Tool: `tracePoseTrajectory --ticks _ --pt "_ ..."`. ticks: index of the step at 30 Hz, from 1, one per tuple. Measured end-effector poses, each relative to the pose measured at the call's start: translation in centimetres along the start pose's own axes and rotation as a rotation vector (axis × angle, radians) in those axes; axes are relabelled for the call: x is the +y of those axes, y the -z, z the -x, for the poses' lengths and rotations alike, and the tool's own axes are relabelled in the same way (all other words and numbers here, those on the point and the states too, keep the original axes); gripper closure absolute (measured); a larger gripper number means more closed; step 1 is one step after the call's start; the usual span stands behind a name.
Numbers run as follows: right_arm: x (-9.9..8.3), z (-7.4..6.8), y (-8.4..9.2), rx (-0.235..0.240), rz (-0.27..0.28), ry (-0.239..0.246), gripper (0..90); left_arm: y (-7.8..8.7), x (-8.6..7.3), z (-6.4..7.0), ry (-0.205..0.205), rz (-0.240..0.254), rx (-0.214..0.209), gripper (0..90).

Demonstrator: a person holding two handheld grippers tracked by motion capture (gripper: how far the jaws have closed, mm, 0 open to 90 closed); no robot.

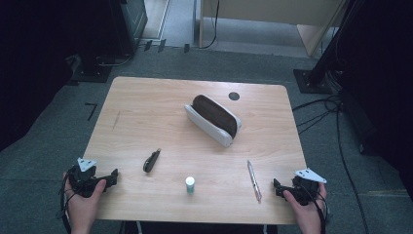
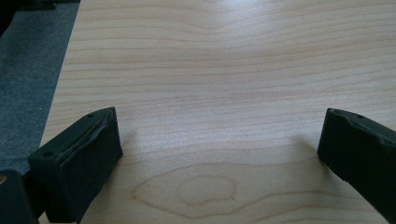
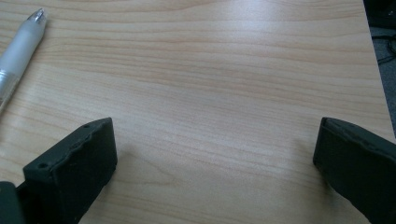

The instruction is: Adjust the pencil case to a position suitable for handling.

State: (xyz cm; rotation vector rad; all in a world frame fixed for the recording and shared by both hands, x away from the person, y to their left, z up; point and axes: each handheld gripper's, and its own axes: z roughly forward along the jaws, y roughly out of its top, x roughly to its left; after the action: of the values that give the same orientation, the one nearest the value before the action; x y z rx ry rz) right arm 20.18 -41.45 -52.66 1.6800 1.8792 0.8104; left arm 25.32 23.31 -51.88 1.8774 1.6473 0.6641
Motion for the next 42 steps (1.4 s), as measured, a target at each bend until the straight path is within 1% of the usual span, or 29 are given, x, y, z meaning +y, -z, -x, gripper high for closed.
tracePoseTrajectory --ticks 1,2,3,4,5,6,8,10,11,13,15,16,17,20,21,22,23,26,28,29,35,36,37,40,42 --pt "0.0 0.0 0.0 0.0 0.0 0.0 0.0 0.0 0.0 0.0 0.0 0.0 0.0 0.0" --pt "0.0 0.0 0.1 -0.005 -0.003 -0.011 0.4 0.0 0.0 0.0 0.0 0.0 0.0 0.0" --pt "0.0 0.0 0.3 -0.01 -0.004 -0.017 4.3 0.0 0.0 0.0 0.0 0.0 0.0 0.0" --pt "0.1 -0.1 0.7 -0.026 0.021 -0.016 12.3 0.0 0.0 0.0 0.0 0.0 0.0 0.0" --pt "0.1 -0.1 0.7 -0.026 0.021 -0.016 12.3 0.0 0.0 0.0 0.0 0.0 0.0 0.0" --pt "0.2 -0.2 0.9 -0.03 0.033 -0.02 13.0 0.0 0.0 0.0 0.0 0.0 0.0 0.0" --pt "0.7 -0.3 1.5 -0.016 0.054 -0.022 13.0 0.0 0.0 0.0 0.0 0.0 0.0 0.0" --pt "1.2 -0.6 1.9 -0.013 0.067 -0.017 13.0 0.0 0.0 0.0 0.0 0.0 0.0 0.0" --pt "1.8 -0.7 2.4 -0.006 0.081 -0.002 13.3 0.0 0.0 0.0 0.0 0.0 0.001 0.0" --pt "2.0 -0.8 2.6 -0.001 0.084 -0.003 13.6 0.0 0.0 0.0 0.0 0.0 0.0 0.0" --pt "2.6 -1.0 3.0 0.011 0.097 0.004 14.3 0.0 0.0 0.0 0.0 0.0 0.0 0.0" --pt "3.2 -1.2 3.4 0.029 0.106 0.013 15.4 0.0 0.0 0.0 -0.001 0.0 0.0 0.0" --pt "3.2 -1.2 3.4 0.029 0.106 0.013 15.4 0.0 0.0 0.0 -0.001 0.001 0.0 0.0" --pt "4.1 -1.7 3.7 0.063 0.123 0.033 17.9 0.0 0.0 0.0 -0.003 0.0 -0.001 0.0" --pt "4.8 -2.3 3.9 0.089 0.131 0.046 19.1 0.0 0.0 0.0 -0.004 0.001 -0.003 0.0" --pt "4.8 -2.3 3.9 0.089 0.131 0.046 19.1 0.0 0.0 0.0 -0.005 0.001 -0.004 0.0" --pt "5.2 -2.5 4.0 0.101 0.135 0.05 20.1 0.0 0.0 0.0 -0.005 0.001 -0.004 0.0" --pt "6.4 -3.3 4.0 0.155 0.158 0.055 28.2 0.0 0.0 0.1 -0.008 0.0 -0.008 0.0" --pt "7.1 -3.9 4.0 0.177 0.168 0.067 31.5 0.0 0.0 0.1 -0.012 0.0 -0.009 0.0" --pt "7.5 -4.3 3.9 0.187 0.171 0.081 32.6 0.0 0.0 0.1 -0.012 0.0 -0.01 0.0" --pt "9.1 -6.1 3.6 0.247 0.175 0.123 38.7 0.0 0.0 0.1 -0.015 0.0 -0.014 0.0" --pt "9.5 -6.6 3.5 0.26 0.174 0.136 40.6 0.0 0.0 0.1 -0.015 0.0 -0.014 0.0" --pt "9.5 -6.6 3.5 0.26 0.174 0.136 40.6 0.0 0.0 0.1 -0.015 0.001 -0.015 0.0" --pt "10.1 -7.5 3.2 0.258 0.173 0.158 43.9 0.0 0.0 0.1 -0.017 0.0 -0.015 0.0" --pt "10.5 -8.0 3.0 0.254 0.173 0.169 50.2 0.0 0.0 0.1 -0.018 0.0 -0.016 0.0"
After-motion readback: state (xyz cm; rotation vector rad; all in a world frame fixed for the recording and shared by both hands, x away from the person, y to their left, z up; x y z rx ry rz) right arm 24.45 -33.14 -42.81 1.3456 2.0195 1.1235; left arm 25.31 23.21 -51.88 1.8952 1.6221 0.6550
